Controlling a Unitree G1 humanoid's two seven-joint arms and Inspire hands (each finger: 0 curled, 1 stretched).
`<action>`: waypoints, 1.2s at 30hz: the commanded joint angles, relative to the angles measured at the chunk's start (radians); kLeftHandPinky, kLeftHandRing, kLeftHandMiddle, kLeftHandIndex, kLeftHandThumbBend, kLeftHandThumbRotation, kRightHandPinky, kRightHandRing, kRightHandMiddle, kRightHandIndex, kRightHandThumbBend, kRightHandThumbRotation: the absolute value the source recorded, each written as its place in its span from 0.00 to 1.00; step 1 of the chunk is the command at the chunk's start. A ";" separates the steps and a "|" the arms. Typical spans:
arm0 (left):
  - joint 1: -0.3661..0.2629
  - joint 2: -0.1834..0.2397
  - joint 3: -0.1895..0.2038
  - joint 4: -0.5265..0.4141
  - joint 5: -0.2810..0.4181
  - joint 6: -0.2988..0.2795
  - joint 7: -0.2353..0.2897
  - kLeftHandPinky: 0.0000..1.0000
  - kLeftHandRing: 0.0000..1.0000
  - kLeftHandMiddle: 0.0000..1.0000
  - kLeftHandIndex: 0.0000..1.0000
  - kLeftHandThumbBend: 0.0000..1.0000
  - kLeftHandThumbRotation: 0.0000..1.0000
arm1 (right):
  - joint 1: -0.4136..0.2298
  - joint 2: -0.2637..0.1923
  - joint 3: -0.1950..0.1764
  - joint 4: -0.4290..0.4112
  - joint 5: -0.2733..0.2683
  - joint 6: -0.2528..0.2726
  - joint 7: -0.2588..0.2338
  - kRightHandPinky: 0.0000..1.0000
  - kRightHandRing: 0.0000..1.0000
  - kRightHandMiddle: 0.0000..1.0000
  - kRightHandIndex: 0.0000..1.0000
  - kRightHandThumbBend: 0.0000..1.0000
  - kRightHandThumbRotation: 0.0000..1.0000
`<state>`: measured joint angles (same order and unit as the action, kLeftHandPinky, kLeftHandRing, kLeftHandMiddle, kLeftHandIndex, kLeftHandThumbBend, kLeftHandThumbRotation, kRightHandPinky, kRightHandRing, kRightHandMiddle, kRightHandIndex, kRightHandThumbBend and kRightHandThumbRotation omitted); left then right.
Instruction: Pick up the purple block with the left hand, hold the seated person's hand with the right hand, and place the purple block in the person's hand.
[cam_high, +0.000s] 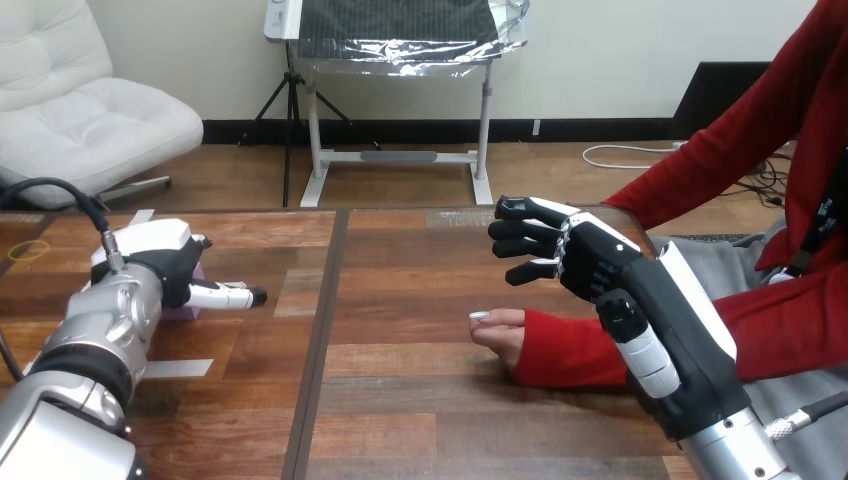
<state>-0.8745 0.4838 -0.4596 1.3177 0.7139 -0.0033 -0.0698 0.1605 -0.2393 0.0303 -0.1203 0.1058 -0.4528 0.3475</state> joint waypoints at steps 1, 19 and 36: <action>-0.091 -0.002 -0.017 -0.008 0.007 0.005 -0.007 0.98 0.96 0.99 0.96 0.64 0.75 | -0.034 0.000 -0.022 -0.044 0.010 -0.018 -0.010 0.67 0.76 0.78 0.80 1.00 1.00; -0.102 0.004 -0.039 -0.012 0.024 0.024 -0.031 1.00 0.96 0.98 0.95 0.66 0.81 | -0.038 0.000 -0.021 -0.041 0.011 -0.021 -0.009 0.65 0.75 0.77 0.80 1.00 1.00; -0.106 0.002 -0.031 -0.020 0.001 0.049 -0.019 0.91 0.81 0.81 0.82 0.66 0.79 | -0.037 0.000 -0.021 -0.045 0.013 -0.016 -0.009 0.65 0.75 0.77 0.80 1.00 1.00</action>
<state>-0.8807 0.4845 -0.4941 1.3170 0.7188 0.0380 -0.0920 0.1605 -0.2395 0.0301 -0.1203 0.1082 -0.4528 0.3476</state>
